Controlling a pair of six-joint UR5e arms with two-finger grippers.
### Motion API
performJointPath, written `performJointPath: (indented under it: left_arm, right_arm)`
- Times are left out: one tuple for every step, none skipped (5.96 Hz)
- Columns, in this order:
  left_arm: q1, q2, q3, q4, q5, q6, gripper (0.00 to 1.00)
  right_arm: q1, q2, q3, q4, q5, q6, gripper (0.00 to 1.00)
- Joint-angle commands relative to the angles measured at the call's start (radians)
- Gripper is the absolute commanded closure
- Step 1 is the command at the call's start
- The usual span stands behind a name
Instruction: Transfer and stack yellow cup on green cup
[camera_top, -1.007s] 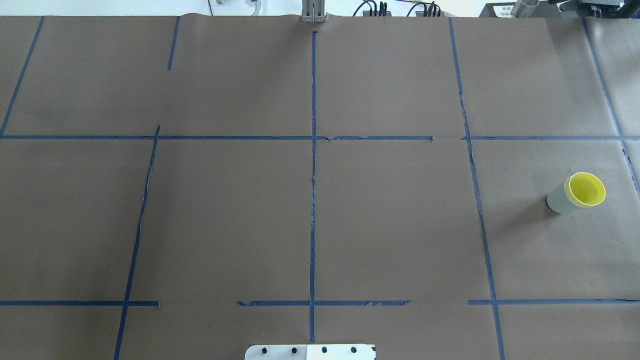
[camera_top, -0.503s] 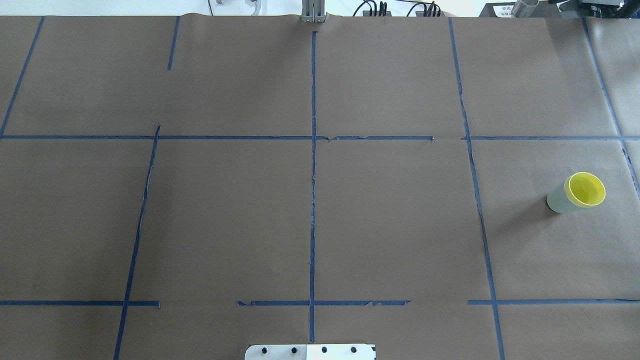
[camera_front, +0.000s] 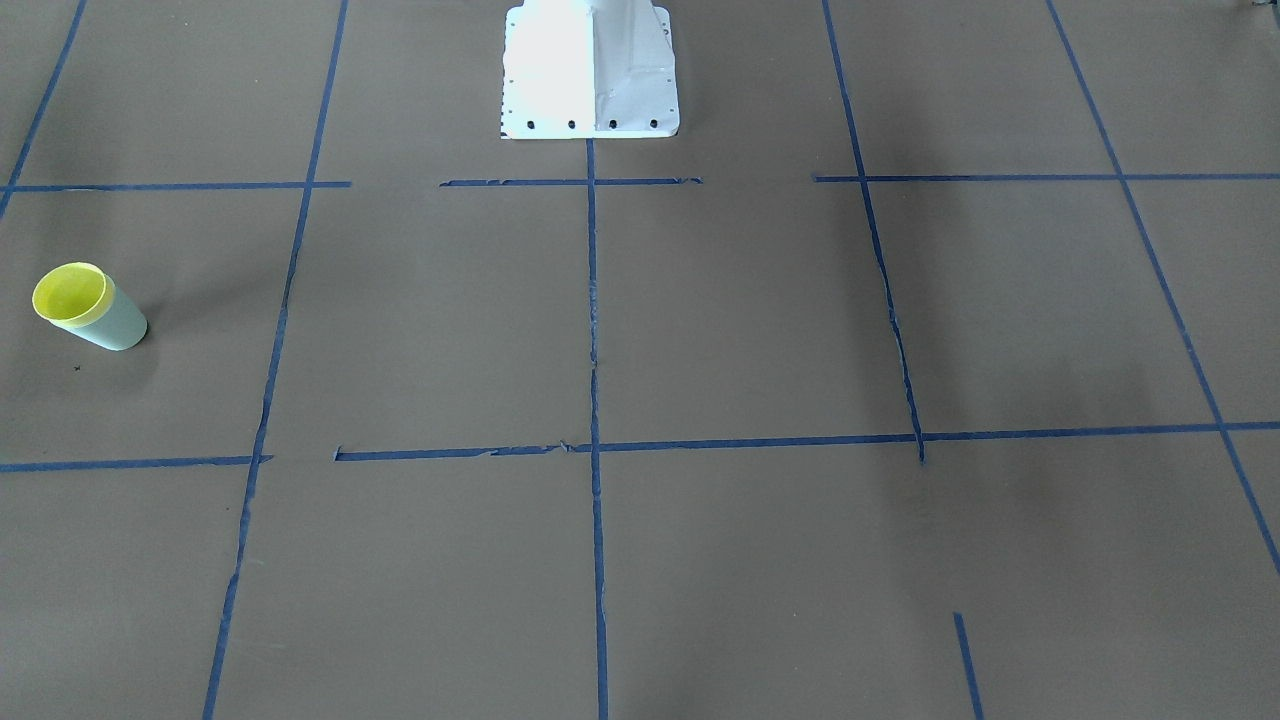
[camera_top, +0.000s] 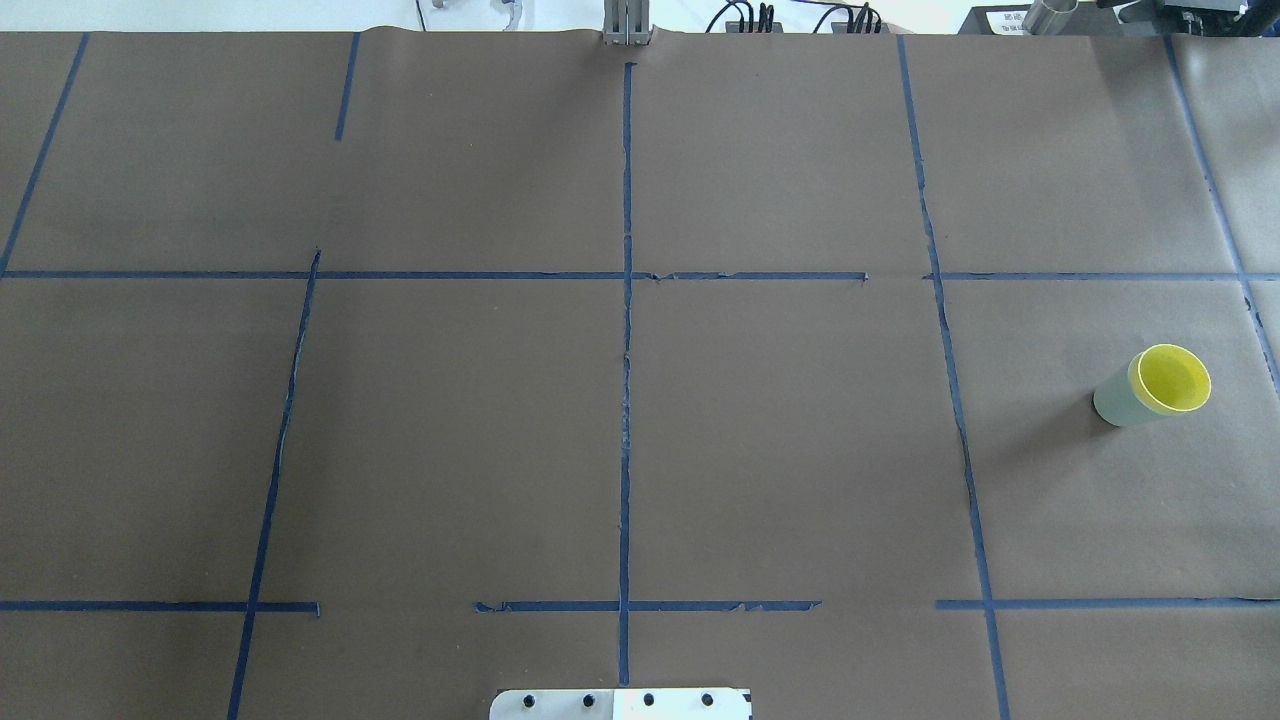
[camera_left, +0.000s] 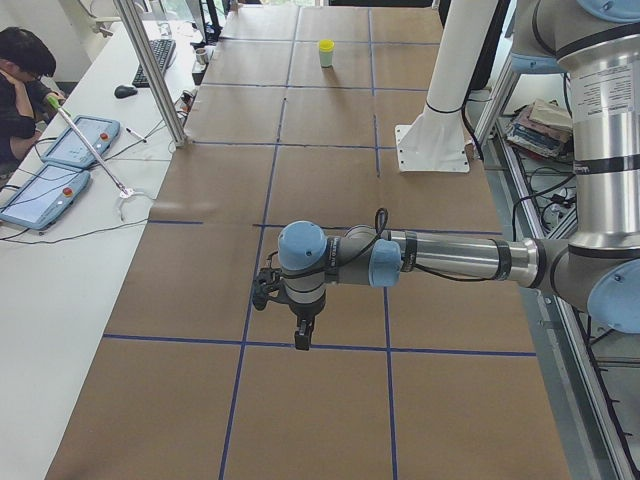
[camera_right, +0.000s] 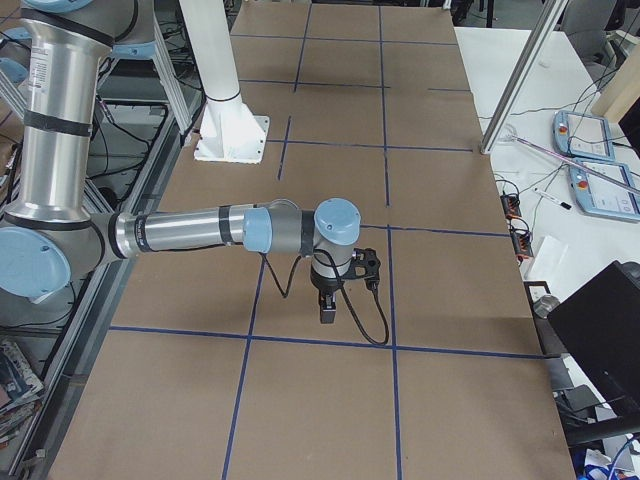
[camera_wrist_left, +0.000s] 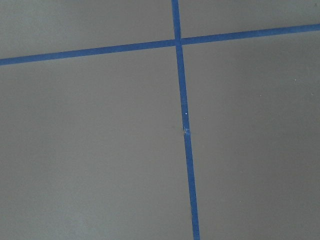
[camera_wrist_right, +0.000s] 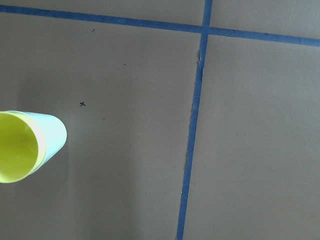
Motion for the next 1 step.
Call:
performJointPath:
  left_arm:
    - [0.0, 0.002, 0.002, 0.0, 0.001, 0.0, 0.0]
  right_arm:
    - [0.0, 0.0, 0.0, 0.0, 0.0, -0.001, 0.0]
